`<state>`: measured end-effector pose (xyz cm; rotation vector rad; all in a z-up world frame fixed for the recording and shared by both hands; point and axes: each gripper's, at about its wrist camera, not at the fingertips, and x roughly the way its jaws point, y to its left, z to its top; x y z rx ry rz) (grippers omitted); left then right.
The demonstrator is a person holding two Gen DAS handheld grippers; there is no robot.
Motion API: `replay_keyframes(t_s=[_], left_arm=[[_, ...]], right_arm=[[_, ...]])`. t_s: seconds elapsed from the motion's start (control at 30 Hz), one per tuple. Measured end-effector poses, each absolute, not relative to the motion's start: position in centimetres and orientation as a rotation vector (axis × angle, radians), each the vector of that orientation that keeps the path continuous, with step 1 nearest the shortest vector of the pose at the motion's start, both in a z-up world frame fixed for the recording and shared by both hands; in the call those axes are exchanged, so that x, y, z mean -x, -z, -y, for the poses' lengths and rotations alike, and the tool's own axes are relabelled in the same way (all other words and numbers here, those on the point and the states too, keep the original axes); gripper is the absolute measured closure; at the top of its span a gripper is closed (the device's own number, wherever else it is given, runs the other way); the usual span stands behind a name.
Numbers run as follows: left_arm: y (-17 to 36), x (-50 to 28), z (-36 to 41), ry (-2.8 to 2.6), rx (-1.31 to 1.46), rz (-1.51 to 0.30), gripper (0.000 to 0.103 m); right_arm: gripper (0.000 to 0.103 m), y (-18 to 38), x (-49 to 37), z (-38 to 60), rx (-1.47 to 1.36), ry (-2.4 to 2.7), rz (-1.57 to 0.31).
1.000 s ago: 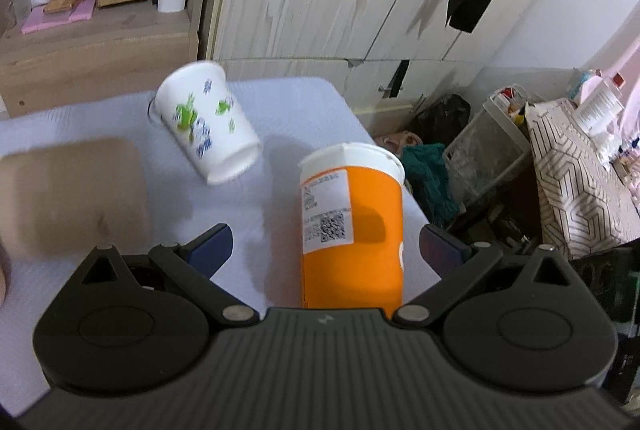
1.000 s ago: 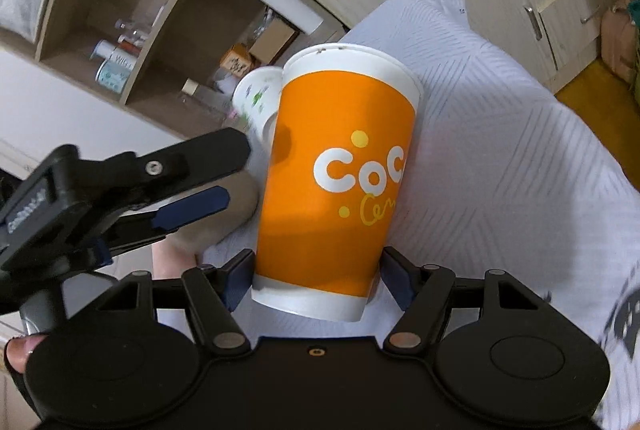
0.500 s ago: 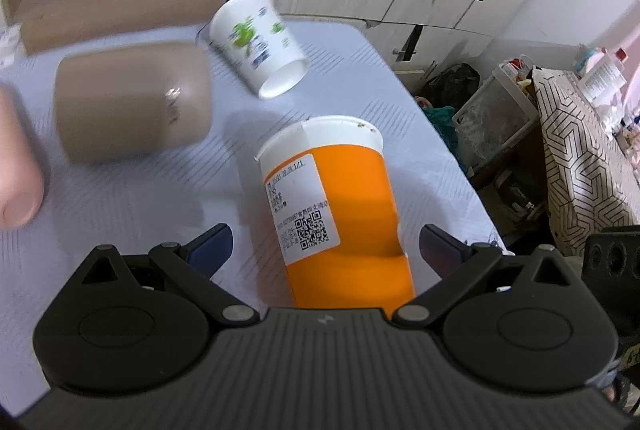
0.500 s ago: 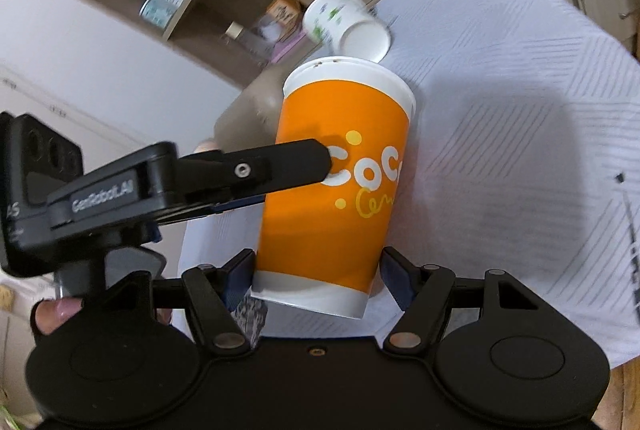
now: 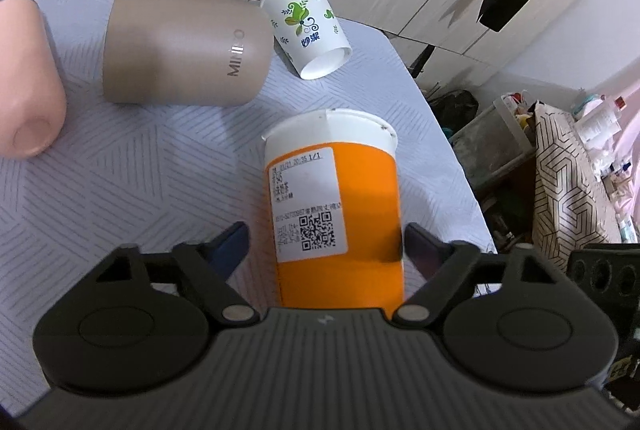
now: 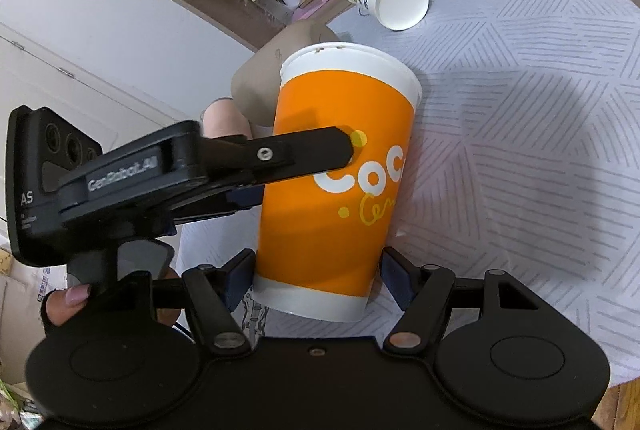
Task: Flip cup upright
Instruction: 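Grasp the orange cup with the left tool while the right tool holds it, then rotate the orange cup upright with the left tool while the right tool releases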
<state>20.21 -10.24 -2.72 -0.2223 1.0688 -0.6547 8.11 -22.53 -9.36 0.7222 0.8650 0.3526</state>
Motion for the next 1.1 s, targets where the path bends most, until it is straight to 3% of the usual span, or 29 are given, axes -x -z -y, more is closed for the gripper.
replay_keyframes(t_s=[0.13,0.27,0.43,0.63,0.7,1.1], left_arm=[[3.2,-20.4,10.1,0.667,0.241,-1.075,0.030],[3.7,-20.4,9.8,0.676,0.270,-1.090,0.031],[3.8,-20.4,9.7,0.685,0.270,-1.096,0.031],[3.9,-20.7,9.6,0.697,0.266,-1.102,0.031],[3.9,-20.6,9.5,0.702,0.257,-1.091,0.031],[1.1,-16.3,7.3,0.755,0.123,-0.853,0.031]], right_arm=[[0.030,9.3,-8.2,22.5,-0.697,-0.369,-0.867],[0.016,8.7,-8.3,22.6,-0.653,-0.349,-0.856],[0.012,8.3,-9.7,23.2,-0.627,-0.382,-0.859],[0.013,8.3,-11.0,22.7,-0.547,-0.389,-0.837],[0.019,8.1,-10.9,22.4,-0.522,-0.413,-0.810],[0.020,6.3,-8.0,19.4,-0.256,-0.488,-0.634]])
